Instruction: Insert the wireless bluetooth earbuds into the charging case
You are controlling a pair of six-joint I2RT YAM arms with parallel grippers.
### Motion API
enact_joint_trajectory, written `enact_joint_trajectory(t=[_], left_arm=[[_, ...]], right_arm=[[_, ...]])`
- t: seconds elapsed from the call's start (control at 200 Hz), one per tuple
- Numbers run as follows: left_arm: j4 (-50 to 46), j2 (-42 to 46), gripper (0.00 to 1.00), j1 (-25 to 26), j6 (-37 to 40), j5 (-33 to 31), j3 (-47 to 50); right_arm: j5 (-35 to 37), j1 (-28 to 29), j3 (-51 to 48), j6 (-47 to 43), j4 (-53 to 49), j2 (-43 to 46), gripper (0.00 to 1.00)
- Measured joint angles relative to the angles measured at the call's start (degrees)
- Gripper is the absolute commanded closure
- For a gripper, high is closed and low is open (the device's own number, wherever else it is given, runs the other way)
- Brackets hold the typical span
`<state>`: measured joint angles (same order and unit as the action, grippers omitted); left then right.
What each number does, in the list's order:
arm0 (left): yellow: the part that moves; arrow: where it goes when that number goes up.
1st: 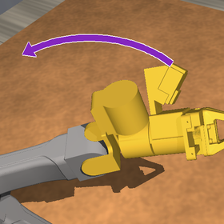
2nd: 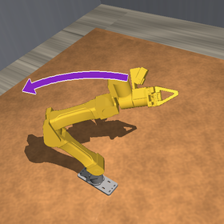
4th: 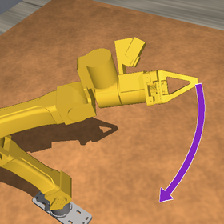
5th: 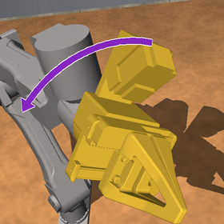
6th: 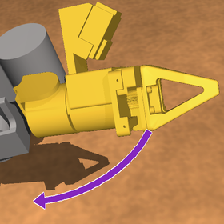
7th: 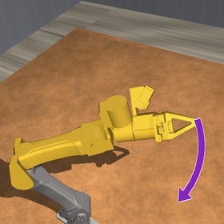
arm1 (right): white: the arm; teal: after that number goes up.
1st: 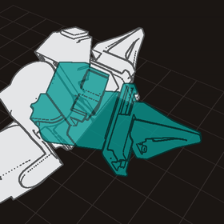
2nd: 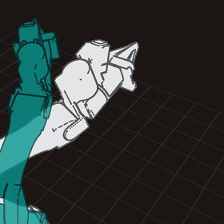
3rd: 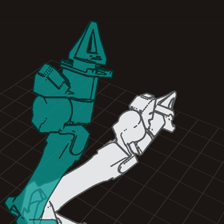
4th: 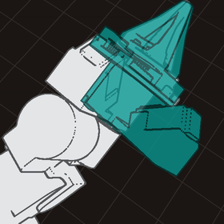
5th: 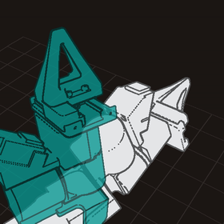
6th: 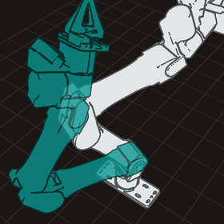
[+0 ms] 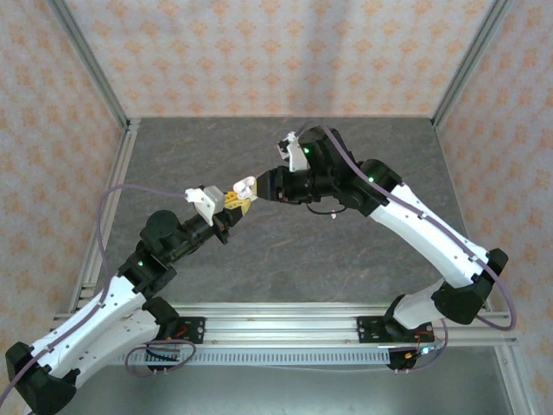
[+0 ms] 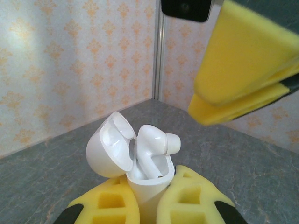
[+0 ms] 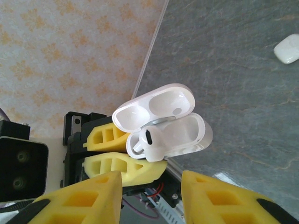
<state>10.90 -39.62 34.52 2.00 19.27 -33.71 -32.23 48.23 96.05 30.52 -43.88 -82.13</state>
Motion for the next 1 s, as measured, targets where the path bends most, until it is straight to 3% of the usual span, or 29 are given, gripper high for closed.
enact_joint_trajectory(t=[0.395,1.001], left_arm=[[0.0,0.0,1.00,0.0,0.0,1.1,0.0],[-0.5,-0.3,1.00,0.0,0.0,1.3,0.0]], right_arm=[[1.4,0.0,5.7,-7.3,-5.6,-4.8,0.63],[0.5,0.1,8.9,-9.9,-6.4,-7.9,0.63]])
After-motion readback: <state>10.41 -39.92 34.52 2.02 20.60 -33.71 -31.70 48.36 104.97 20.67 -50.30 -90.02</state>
